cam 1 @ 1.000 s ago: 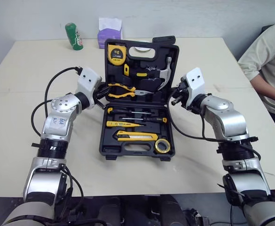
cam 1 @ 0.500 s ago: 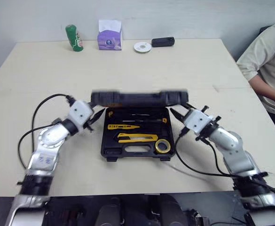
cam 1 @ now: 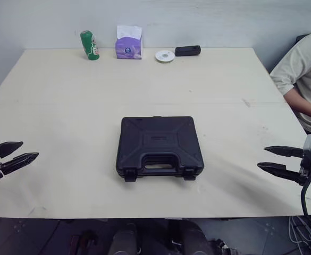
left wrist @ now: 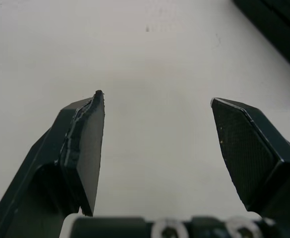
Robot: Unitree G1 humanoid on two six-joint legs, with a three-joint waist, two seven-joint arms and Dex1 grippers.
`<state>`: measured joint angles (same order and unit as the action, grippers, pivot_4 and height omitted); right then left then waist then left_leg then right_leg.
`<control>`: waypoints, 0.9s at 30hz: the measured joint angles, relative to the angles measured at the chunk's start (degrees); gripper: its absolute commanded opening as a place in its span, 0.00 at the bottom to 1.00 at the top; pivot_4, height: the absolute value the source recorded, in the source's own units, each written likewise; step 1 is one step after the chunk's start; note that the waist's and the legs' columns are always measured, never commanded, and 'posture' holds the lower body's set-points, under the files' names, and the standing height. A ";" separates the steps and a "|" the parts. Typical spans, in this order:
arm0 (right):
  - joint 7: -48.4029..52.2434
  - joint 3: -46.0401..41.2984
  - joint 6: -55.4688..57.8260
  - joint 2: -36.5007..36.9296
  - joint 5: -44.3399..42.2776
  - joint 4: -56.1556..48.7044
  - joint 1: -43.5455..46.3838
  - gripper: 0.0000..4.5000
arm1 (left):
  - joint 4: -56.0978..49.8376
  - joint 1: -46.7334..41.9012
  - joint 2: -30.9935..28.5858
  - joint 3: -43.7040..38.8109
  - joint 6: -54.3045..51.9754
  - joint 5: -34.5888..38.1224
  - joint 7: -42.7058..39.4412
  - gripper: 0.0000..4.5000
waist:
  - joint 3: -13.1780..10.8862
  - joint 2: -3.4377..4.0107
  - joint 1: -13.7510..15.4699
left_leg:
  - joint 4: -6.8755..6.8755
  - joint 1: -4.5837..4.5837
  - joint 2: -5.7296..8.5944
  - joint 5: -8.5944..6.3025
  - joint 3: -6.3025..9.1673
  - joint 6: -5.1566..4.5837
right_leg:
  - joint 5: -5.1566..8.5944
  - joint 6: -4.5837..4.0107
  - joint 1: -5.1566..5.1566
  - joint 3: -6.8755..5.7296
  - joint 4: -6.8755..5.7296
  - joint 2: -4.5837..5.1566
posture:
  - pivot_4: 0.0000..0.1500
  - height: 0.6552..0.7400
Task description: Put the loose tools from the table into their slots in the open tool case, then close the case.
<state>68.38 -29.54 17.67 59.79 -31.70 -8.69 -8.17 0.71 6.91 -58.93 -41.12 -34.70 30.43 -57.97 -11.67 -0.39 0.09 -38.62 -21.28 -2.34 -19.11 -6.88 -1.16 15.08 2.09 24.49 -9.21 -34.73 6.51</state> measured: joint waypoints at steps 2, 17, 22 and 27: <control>-0.08 0.05 0.06 -0.13 0.11 -0.01 0.52 0.62 | -0.01 -1.30 0.00 1.85 0.89 -0.16 -0.34 0.81 | 0.00 -0.01 0.03 | 0.01 0.01 0.03 0.23 -0.10 0.24 | 0.20 -0.02 0.13 0.03 -0.33 0.01 | 1.00 0.83; -4.35 0.64 5.44 -3.65 -1.23 -7.83 0.69 0.99 | 0.66 -12.32 -0.11 13.33 3.99 -2.24 -1.77 1.00 | 0.02 -0.05 0.07 | 0.36 0.23 0.14 0.40 -0.17 0.40 | 0.14 -0.19 0.20 0.13 -0.63 0.01 | 1.00 0.83; -7.38 4.50 9.64 -4.70 -3.26 -17.00 0.47 0.99 | 6.64 -25.00 0.62 24.04 7.35 -6.21 -2.48 1.00 | 0.03 -0.07 0.78 | 0.36 0.20 0.16 0.72 -0.15 0.45 | 0.17 -0.25 0.27 0.10 -0.74 0.00 | 1.00 0.83; -9.62 10.79 12.71 -6.54 -4.14 -24.22 -1.13 0.70 | 21.59 -43.76 8.11 37.14 15.15 -14.53 -4.29 0.71 | 0.12 -0.25 1.66 | 0.26 0.10 0.37 0.81 -0.20 0.34 | 0.11 -0.15 0.27 0.06 -0.91 -0.03 | 1.00 0.83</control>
<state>58.76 -18.76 30.38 53.25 -35.84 -32.91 -9.30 22.30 -36.85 -50.83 -3.98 -19.56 15.91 -62.26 -11.55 -0.63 1.76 -38.37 -21.18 -1.97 -18.30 -7.07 -0.83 15.19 1.94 24.75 -9.15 -35.64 6.48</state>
